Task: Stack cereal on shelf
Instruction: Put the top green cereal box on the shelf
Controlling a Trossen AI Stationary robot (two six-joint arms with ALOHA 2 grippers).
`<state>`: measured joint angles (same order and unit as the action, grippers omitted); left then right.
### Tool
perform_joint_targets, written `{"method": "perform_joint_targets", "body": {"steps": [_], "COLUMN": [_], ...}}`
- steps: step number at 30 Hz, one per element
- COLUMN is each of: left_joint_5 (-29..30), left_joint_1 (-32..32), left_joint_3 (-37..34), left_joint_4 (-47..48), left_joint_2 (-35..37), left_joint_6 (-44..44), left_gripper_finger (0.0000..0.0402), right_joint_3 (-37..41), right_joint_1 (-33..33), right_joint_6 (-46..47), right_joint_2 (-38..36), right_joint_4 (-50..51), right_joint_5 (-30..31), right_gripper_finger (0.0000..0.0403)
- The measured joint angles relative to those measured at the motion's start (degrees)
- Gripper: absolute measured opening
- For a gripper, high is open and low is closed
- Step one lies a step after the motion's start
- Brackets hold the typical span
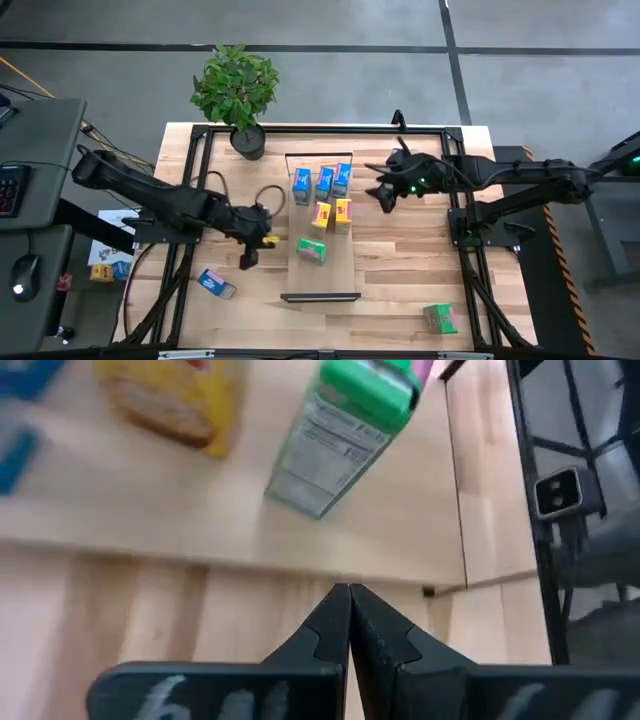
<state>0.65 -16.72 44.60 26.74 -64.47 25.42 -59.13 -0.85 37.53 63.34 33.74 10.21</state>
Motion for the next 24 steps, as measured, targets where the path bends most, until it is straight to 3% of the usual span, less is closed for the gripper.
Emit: {"method": "perform_joint_targets", "body": {"steps": [6, 9, 15, 20, 24], "left_joint_5": [11.1, 15.7, 14.4, 12.9, 12.8], "left_joint_1": [3.0, 4.7, 7.4, 7.9, 7.9], "left_joint_3": [0.0, -1.2, -7.1, -11.6, -13.3], "left_joint_4": [2.8, 1.2, -4.9, -5.5, -5.5], "left_joint_2": [11.7, 17.6, 27.3, 31.6, 32.3], "left_joint_6": [2.8, 3.5, 3.4, 3.4, 3.5], "left_gripper_finger": [0.0000, 0.0000, 0.0000, 0.0000, 0.0000], "right_joint_3": [0.0, 0.0, -1.9, -13.1, -23.3], "right_joint_1": [7.0, 10.4, 17.3, 21.7, 22.8], "right_joint_6": [-2.9, -1.1, 2.9, 0.1, 0.0], "right_joint_2": [2.0, 5.5, 16.0, 25.8, 33.8], "right_joint_4": [-11.3, -22.2, -44.4, -31.4, -16.5], "right_joint_5": [-4.4, -7.8, -8.6, 0.3, 5.5], "right_gripper_finger": [0.0266, 0.0249, 0.0234, 0.0228, 0.0199]}}
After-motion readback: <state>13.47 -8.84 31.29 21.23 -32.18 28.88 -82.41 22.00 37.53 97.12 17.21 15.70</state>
